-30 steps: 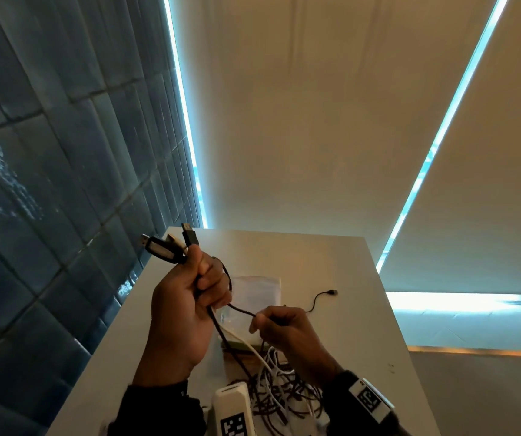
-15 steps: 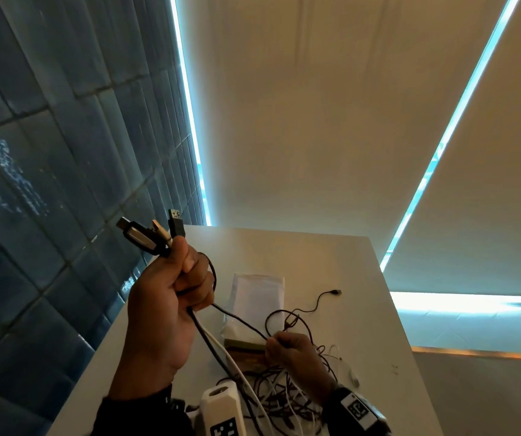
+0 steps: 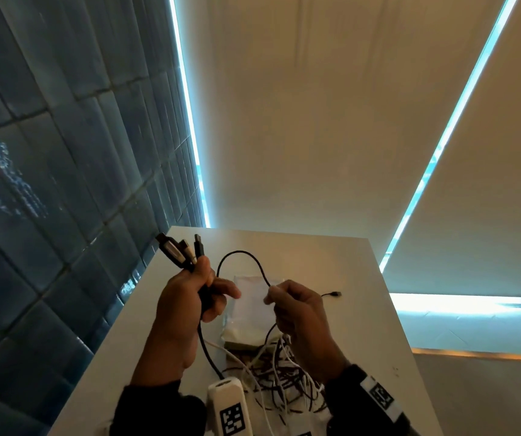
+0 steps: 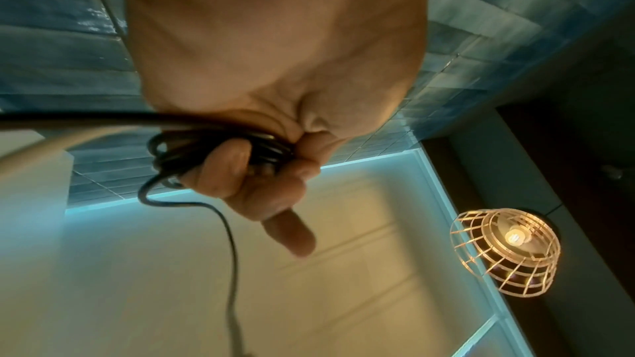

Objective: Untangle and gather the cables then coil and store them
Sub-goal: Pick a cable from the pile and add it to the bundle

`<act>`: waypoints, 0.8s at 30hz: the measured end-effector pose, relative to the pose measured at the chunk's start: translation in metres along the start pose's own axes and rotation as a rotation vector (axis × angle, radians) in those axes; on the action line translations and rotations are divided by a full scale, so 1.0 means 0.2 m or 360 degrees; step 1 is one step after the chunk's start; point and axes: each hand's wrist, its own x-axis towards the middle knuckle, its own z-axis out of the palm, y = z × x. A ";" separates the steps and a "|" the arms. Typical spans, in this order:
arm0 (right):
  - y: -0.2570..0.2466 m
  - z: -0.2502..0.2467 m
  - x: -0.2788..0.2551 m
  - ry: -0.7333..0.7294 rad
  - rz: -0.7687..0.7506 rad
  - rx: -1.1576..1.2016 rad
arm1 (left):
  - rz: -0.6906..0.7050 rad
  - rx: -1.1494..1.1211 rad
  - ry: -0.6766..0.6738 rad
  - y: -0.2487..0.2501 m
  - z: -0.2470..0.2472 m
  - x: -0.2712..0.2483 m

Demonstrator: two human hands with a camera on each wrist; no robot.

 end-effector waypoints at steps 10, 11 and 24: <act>-0.06 0.06 -0.13 -0.0472 -0.0116 -0.0241 | -0.0244 -0.0379 -0.0259 -0.01 0.07 -0.02; -0.04 0.06 -0.13 -0.0512 -0.0082 -0.0290 | -0.0250 -0.0480 -0.0281 0.00 0.07 -0.02; 0.36 -0.15 -0.04 -0.0190 0.0340 -0.0486 | 0.0030 -0.0840 -0.0363 0.11 0.00 -0.03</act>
